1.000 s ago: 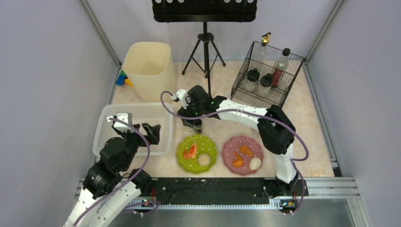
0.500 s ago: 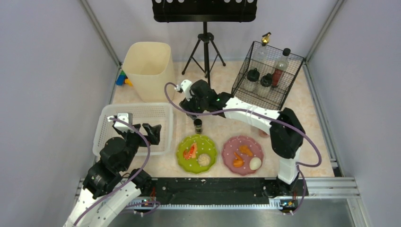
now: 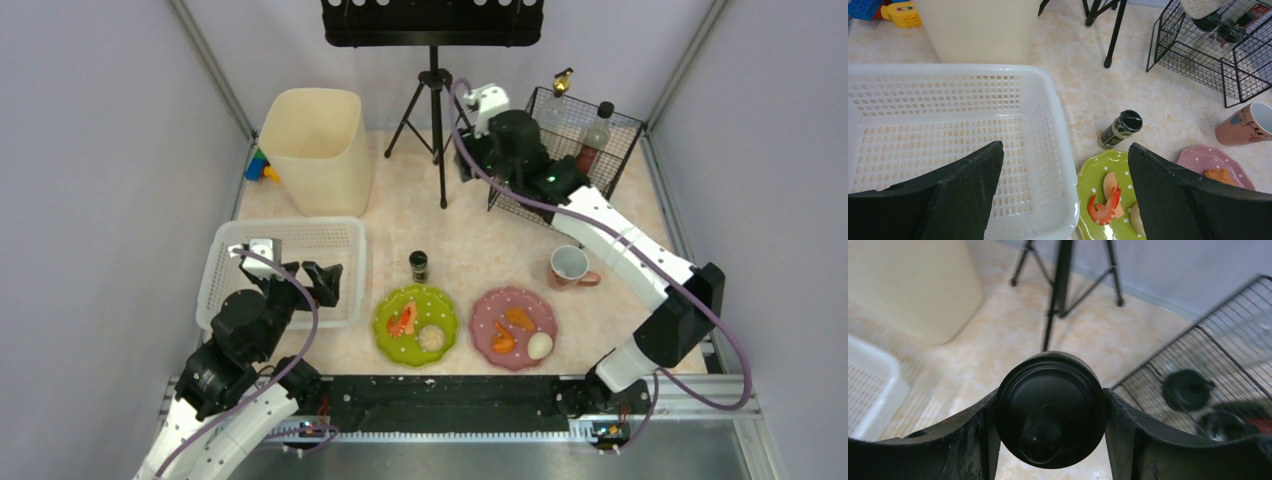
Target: Clear the kitchen counter
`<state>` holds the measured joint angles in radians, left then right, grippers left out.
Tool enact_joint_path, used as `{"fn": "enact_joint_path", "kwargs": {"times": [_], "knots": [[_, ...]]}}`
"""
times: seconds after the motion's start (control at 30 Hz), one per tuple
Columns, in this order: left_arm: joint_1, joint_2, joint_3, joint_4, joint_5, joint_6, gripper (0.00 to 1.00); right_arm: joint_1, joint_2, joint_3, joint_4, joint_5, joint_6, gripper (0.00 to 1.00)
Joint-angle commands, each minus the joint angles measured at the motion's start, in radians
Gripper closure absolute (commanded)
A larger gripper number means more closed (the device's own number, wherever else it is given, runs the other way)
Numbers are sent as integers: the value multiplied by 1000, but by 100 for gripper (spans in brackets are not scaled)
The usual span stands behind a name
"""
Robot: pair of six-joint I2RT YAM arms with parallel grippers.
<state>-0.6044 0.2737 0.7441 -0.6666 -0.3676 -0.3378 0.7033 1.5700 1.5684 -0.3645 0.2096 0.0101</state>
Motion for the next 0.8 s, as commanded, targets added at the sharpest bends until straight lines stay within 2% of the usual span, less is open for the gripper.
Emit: {"fn": "enact_joint_path", "kwargs": {"times": [0.0,0.17,0.37,0.77], "knots": [[3,11,8,36,17,11,1,-108,-121,-62,61,78,90,100],[3,8,7,36,23,11,1,-178,-143,-131,116,141,126,100],[3,6,6,36,25,11,1,-243,-112,-171,159,148,187,100],[3,3,6,36,26,13,1,-299,-16,-242,276,207,289,100]]}}
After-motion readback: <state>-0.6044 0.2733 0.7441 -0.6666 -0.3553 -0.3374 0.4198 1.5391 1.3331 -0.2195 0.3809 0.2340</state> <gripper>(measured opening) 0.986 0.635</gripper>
